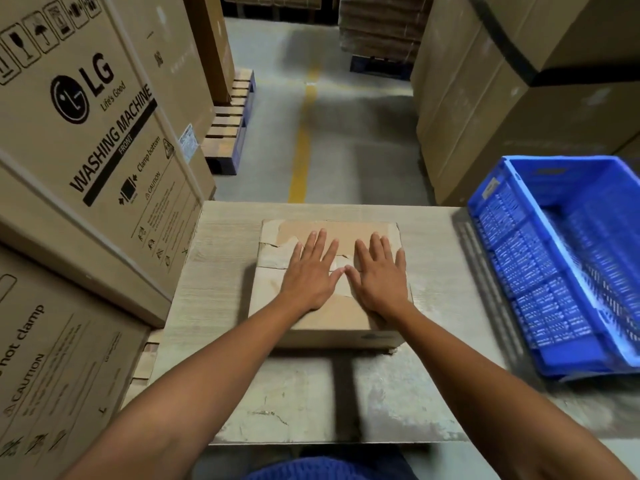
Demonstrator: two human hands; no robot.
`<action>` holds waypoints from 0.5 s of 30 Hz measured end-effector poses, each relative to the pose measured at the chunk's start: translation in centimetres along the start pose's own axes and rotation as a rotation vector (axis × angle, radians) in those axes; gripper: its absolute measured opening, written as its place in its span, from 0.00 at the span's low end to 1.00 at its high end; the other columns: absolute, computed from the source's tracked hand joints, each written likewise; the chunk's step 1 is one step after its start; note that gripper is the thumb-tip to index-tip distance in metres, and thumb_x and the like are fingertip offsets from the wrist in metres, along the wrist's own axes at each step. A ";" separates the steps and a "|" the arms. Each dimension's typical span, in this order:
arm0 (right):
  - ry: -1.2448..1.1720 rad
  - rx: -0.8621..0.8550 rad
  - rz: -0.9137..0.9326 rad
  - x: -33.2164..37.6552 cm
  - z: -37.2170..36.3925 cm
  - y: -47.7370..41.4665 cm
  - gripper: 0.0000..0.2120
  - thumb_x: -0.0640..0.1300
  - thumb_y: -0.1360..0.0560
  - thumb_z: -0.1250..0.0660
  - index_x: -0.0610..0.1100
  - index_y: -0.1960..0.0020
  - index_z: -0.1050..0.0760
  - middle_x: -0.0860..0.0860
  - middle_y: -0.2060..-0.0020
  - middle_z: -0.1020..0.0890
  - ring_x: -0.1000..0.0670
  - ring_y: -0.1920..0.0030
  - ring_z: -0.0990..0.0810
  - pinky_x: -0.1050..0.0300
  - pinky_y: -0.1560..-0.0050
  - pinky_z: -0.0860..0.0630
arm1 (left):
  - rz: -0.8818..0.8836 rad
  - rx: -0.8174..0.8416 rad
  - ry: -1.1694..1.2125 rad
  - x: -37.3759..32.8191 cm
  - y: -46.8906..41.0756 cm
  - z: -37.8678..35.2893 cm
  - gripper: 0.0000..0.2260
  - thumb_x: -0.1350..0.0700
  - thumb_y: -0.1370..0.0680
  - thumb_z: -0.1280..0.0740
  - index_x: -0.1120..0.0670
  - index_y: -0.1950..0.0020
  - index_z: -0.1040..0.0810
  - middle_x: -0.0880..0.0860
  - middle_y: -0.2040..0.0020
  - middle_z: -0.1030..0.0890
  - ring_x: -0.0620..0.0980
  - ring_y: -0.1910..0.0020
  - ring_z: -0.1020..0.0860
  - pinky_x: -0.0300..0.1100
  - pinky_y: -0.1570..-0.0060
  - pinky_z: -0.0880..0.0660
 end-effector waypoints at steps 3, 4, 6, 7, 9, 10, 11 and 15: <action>-0.028 0.001 -0.006 0.4 0.1 1.1 0.32 0.63 0.17 0.60 0.49 0.18 0.51 0.43 0.18 0.52 0.41 0.18 0.57 0.34 0.22 0.56 | 0.073 -0.056 0.022 0.0 1.1 0.6 0.29 0.38 0.16 0.54 0.49 0.18 0.52 0.55 0.17 0.56 0.54 0.19 0.58 0.54 0.23 0.59; -0.028 0.009 -0.002 0.6 0.0 1.8 0.33 0.63 0.17 0.61 0.48 0.17 0.52 0.43 0.18 0.53 0.41 0.19 0.58 0.35 0.22 0.57 | 0.141 -0.073 0.034 0.3 1.8 0.6 0.29 0.38 0.16 0.54 0.49 0.18 0.51 0.55 0.17 0.55 0.56 0.19 0.57 0.55 0.23 0.59; -0.014 0.009 0.002 1.0 -0.3 2.9 0.34 0.64 0.18 0.62 0.48 0.17 0.54 0.42 0.18 0.56 0.41 0.19 0.61 0.35 0.22 0.60 | 0.256 -0.084 0.030 0.7 3.0 0.2 0.30 0.37 0.17 0.55 0.49 0.18 0.51 0.55 0.18 0.55 0.58 0.19 0.58 0.60 0.24 0.61; -0.011 0.009 -0.002 1.2 -0.3 3.1 0.34 0.64 0.17 0.61 0.47 0.17 0.54 0.42 0.18 0.56 0.41 0.19 0.61 0.34 0.22 0.61 | 0.274 -0.075 0.031 0.7 3.2 0.1 0.31 0.36 0.17 0.56 0.48 0.18 0.52 0.55 0.18 0.55 0.59 0.19 0.59 0.61 0.25 0.61; -0.020 0.014 -0.015 1.4 -0.2 2.9 0.33 0.63 0.17 0.60 0.47 0.17 0.53 0.42 0.18 0.55 0.40 0.19 0.60 0.32 0.23 0.60 | 0.258 -0.052 0.037 0.7 2.8 0.1 0.31 0.36 0.17 0.56 0.49 0.18 0.53 0.56 0.18 0.56 0.59 0.19 0.60 0.62 0.24 0.60; -0.021 0.016 -0.023 1.4 -0.2 2.8 0.33 0.63 0.17 0.59 0.48 0.17 0.52 0.42 0.18 0.55 0.40 0.19 0.60 0.31 0.23 0.60 | 0.239 -0.052 0.039 0.7 2.7 0.3 0.31 0.36 0.17 0.56 0.49 0.18 0.52 0.56 0.18 0.56 0.59 0.19 0.60 0.61 0.23 0.60; -0.016 0.021 -0.037 1.4 -0.1 2.8 0.33 0.64 0.18 0.60 0.49 0.17 0.53 0.42 0.18 0.55 0.39 0.19 0.61 0.29 0.24 0.60 | 0.219 -0.061 0.045 0.8 2.7 0.5 0.30 0.37 0.17 0.55 0.49 0.18 0.51 0.56 0.18 0.55 0.58 0.19 0.59 0.60 0.23 0.59; -0.045 0.063 -0.110 1.2 0.3 2.9 0.32 0.67 0.19 0.58 0.57 0.18 0.56 0.41 0.19 0.60 0.34 0.21 0.64 0.26 0.27 0.60 | 0.393 -0.133 0.094 3.2 3.6 1.1 0.30 0.38 0.17 0.49 0.52 0.19 0.47 0.59 0.18 0.52 0.60 0.19 0.54 0.60 0.23 0.54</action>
Point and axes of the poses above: each hand's wrist, its own y-axis away from the middle knuckle, its own z-axis out of the back of the hand, x = y × z, the point moved 4 cm from there along -y, towards the middle knuckle
